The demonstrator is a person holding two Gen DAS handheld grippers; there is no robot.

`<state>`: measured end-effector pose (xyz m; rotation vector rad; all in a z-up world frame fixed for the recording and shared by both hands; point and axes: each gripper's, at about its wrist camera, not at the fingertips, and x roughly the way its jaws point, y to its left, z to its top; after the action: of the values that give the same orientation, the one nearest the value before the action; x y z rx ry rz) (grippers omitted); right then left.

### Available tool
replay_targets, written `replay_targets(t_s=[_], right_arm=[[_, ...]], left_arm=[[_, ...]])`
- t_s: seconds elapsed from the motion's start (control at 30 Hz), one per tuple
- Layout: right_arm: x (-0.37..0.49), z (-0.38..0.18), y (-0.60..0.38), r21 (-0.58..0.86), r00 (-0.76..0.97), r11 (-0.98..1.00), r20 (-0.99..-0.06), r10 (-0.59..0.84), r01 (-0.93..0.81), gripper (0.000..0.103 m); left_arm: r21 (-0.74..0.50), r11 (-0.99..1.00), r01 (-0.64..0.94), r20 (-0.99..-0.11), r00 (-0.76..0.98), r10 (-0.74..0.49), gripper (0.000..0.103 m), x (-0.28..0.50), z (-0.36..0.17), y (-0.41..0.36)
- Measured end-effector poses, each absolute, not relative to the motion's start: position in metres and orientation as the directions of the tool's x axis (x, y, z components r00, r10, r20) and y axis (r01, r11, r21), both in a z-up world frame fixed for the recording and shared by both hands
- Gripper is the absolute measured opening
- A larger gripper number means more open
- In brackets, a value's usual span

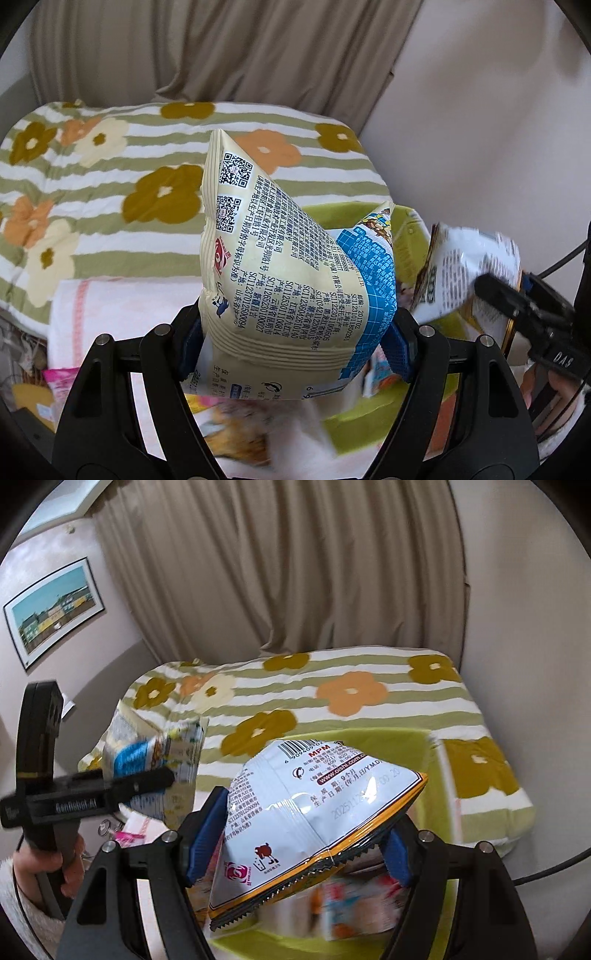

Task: Organize snacks
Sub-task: 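Carry cream-blue bag and white chip bag over the box and release both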

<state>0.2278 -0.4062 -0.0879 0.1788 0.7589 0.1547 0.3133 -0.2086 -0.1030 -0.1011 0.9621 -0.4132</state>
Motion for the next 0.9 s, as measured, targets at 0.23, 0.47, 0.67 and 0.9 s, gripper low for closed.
replay_targets(t_s=[0.23, 0.47, 0.67, 0.9], right_arm=[[0.256, -0.099, -0.453, 0.254, 0.699, 0.967, -0.687, 0.196, -0.022, 0.071], [0.283, -0.12, -0.475, 0.268, 0.667, 0.963, -0.722, 0.184, 0.025, 0.071], [0.298, -0.137, -0.488, 0.285, 0.648, 0.957, -0.74, 0.181, 0.058, 0.071], [0.311, -0.149, -0.496, 0.29, 0.627, 0.954, -0.758, 0.18, 0.077, 0.071]], left_arm=[[-0.228, 0.91, 0.346, -0.816, 0.442, -0.372, 0.075, 0.345, -0.125, -0.281], [-0.209, 0.906, 0.367, -0.86, 0.373, -0.349, 0.075, 0.381, -0.162, -0.318], [-0.167, 0.909, 0.382, -0.885, 0.349, -0.309, 0.086, 0.4, -0.183, -0.333], [-0.09, 0.911, 0.403, -0.891, 0.376, -0.254, 0.102, 0.403, -0.187, -0.331]])
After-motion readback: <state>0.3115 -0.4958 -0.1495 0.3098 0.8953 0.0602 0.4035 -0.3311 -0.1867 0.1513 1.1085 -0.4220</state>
